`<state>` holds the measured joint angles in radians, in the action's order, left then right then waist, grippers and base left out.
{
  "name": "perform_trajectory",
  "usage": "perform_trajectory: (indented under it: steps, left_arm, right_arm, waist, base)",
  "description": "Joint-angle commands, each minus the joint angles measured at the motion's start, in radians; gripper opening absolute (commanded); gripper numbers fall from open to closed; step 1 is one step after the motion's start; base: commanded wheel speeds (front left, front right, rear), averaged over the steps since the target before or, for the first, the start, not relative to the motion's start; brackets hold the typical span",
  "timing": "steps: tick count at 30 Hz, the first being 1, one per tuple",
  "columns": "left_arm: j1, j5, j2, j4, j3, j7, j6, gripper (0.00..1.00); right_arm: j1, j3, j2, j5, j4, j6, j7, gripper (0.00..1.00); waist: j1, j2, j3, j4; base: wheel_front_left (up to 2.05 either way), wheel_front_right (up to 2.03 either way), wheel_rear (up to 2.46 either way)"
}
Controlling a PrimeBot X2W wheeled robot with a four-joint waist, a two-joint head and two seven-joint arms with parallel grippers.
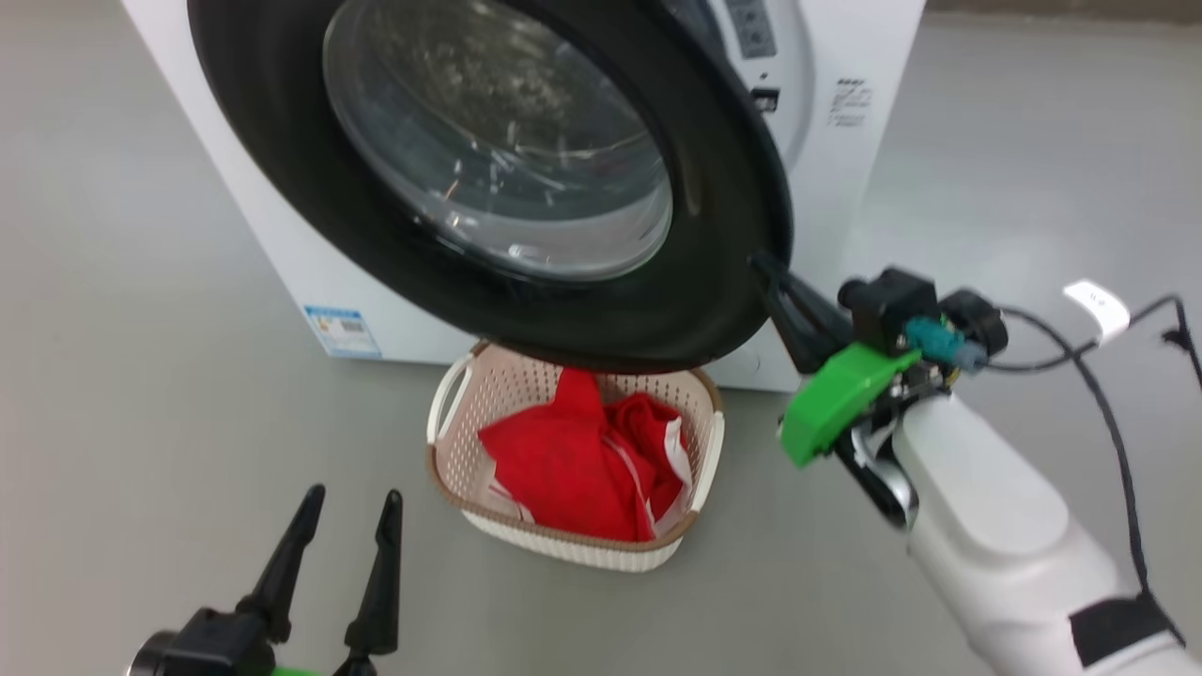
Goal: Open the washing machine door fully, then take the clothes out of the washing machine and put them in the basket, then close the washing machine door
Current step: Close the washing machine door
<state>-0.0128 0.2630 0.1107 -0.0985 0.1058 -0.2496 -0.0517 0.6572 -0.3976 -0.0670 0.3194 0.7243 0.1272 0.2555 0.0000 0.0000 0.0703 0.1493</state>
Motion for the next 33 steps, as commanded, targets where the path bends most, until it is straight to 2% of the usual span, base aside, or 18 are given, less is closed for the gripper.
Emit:
perform_trajectory:
  steps: [1, 8, 20, 33]
  left_arm:
    - [-0.055, -0.013, 0.005, 0.031, -0.022, -0.012, 0.007, 1.00]
    - [-0.085, -0.013, -0.005, 0.036, -0.008, -0.012, 0.005, 1.00]
    - [-0.134, -0.028, -0.021, 0.049, -0.004, -0.012, 0.005, 1.00]
    - [-0.172, -0.037, -0.037, 0.067, 0.003, -0.012, -0.004, 1.00]
  right_arm:
    - [0.070, -0.024, 0.003, 0.025, 0.007, 0.003, 0.006, 0.00]
    - [0.176, -0.038, -0.015, 0.043, 0.058, 0.003, 0.006, 0.00]
    - [0.291, 0.050, -0.024, 0.028, 0.092, 0.003, 0.006, 0.00]
    - [0.478, 0.111, -0.036, 0.029, 0.203, 0.003, 0.006, 0.00]
  waist:
    - [0.0000, 0.0000, 0.064, 0.037]
    - [0.0000, 0.0000, 0.134, 0.060]
    - [0.0000, 0.0000, 0.228, 0.082]
    - [0.0000, 0.0000, 0.308, 0.099]
  base:
    - [0.00, 0.00, 0.00]
    - [0.00, 0.00, 0.00]
    - [0.00, 0.00, 0.00]
    - [0.00, 0.00, 0.00]
